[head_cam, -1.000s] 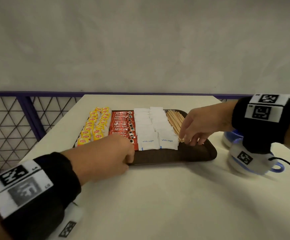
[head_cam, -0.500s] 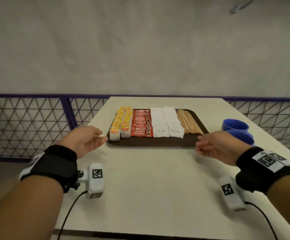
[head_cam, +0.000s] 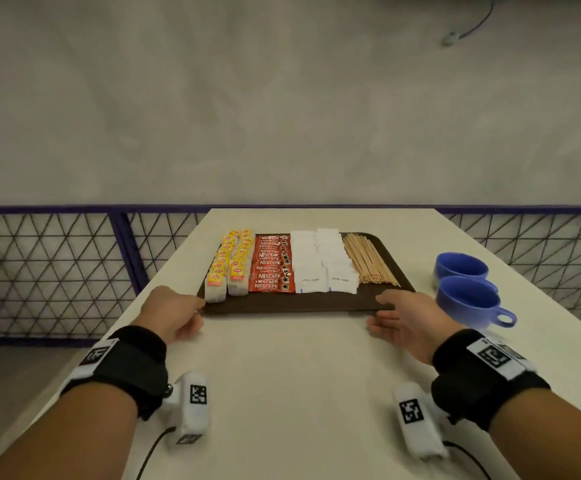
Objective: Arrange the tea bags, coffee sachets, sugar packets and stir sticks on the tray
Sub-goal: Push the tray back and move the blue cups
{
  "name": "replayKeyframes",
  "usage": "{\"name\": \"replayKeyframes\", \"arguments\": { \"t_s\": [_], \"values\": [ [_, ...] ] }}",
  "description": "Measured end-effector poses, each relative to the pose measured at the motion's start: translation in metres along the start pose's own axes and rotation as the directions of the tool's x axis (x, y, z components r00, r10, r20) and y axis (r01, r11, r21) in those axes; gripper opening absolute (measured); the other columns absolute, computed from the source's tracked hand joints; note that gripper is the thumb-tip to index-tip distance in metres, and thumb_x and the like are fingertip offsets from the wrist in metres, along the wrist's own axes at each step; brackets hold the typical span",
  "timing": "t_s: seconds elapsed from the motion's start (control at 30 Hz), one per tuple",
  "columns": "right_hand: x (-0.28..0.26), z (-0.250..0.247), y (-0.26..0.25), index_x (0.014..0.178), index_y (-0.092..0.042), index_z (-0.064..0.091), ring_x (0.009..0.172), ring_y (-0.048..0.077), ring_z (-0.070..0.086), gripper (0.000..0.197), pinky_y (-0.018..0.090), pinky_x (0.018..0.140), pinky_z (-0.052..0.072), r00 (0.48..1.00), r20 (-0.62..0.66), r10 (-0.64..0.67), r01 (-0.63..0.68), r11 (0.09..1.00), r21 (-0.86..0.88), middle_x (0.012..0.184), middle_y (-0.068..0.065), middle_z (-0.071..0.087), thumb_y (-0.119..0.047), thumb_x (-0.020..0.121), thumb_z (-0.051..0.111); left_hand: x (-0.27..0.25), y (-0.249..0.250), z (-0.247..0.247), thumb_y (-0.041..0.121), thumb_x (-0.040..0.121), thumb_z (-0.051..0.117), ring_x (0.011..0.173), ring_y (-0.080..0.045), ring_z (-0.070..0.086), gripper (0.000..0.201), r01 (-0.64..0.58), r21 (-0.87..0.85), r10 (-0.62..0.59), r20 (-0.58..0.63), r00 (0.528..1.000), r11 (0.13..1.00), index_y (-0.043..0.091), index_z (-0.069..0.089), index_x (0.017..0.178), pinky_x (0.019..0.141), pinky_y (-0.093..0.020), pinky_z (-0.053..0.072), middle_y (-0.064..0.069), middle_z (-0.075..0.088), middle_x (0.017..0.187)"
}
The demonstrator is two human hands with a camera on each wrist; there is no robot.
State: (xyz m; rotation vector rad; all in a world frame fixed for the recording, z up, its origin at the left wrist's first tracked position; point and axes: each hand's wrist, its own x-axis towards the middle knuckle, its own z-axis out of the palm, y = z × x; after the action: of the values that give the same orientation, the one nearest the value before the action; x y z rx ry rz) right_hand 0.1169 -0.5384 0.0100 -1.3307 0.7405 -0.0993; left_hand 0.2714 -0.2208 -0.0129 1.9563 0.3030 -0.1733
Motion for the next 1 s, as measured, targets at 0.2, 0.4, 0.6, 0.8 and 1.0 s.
{"name": "replayKeyframes", "arguments": {
  "t_s": [0.2, 0.4, 0.6, 0.8, 1.0],
  "values": [
    [0.002, -0.006, -0.001, 0.128, -0.018, 0.050, 0.106, 0.039, 0.066, 0.029, 0.046, 0.085, 0.057, 0.999, 0.015, 0.035, -0.035, 0.999, 0.009, 0.120, 0.027, 0.062, -0.014, 0.101, 0.058, 0.005, 0.014, -0.002, 0.026, 0.083, 0.077, 0.076, -0.030, 0.068, 0.025, -0.242, 0.414, 0.270, -0.011, 0.963, 0.878, 0.004, 0.068, 0.090, 0.067, -0.034, 0.055, -0.015, 0.071, 0.084],
    [0.003, 0.000, 0.002, 0.140, -0.012, 0.047, 0.104, 0.038, 0.065, 0.042, 0.046, 0.086, 0.052, 0.999, 0.033, 0.025, -0.024, 0.999, -0.021, 0.121, 0.027, 0.061, -0.010, 0.100, 0.056, 0.026, 0.010, 0.008, 0.027, 0.081, 0.070, 0.090, -0.029, 0.069, 0.022, -0.265, 0.560, 0.263, 0.087, 0.961, 0.785, 0.011, 0.074, 0.096, 0.075, -0.033, 0.056, -0.010, 0.073, 0.098],
    [0.004, 0.002, 0.000, 0.124, -0.012, 0.052, 0.102, 0.039, 0.064, 0.025, 0.045, 0.085, 0.053, 0.999, 0.020, 0.047, -0.046, 0.999, -0.017, 0.121, 0.028, 0.060, -0.007, 0.099, 0.056, 0.037, 0.010, 0.010, 0.020, 0.086, 0.067, 0.093, -0.029, 0.068, 0.018, -0.247, 0.562, 0.236, 0.093, 0.967, 0.790, 0.006, 0.072, 0.097, 0.070, -0.033, 0.052, -0.010, 0.071, 0.096],
    [0.007, 0.000, 0.001, 0.127, -0.008, 0.052, 0.104, 0.040, 0.065, 0.027, 0.045, 0.079, 0.054, 0.999, 0.018, 0.040, -0.040, 0.999, -0.036, 0.120, 0.029, 0.061, -0.009, 0.101, 0.055, 0.041, 0.011, 0.010, 0.020, 0.086, 0.067, 0.093, -0.031, 0.068, 0.021, -0.229, 0.559, 0.217, 0.089, 0.972, 0.797, 0.008, 0.072, 0.103, 0.063, -0.030, 0.047, -0.012, 0.071, 0.100],
    [0.006, 0.001, -0.001, 0.118, -0.008, 0.052, 0.105, 0.040, 0.065, 0.017, 0.046, 0.090, 0.052, 0.999, 0.015, 0.048, -0.048, 0.998, -0.032, 0.120, 0.029, 0.062, -0.009, 0.101, 0.055, 0.039, 0.014, 0.010, 0.023, 0.084, 0.072, 0.092, -0.027, 0.067, 0.023, -0.241, 0.598, 0.222, 0.107, 0.969, 0.764, 0.010, 0.071, 0.103, 0.078, -0.034, 0.054, -0.010, 0.071, 0.100]
  ]
}}
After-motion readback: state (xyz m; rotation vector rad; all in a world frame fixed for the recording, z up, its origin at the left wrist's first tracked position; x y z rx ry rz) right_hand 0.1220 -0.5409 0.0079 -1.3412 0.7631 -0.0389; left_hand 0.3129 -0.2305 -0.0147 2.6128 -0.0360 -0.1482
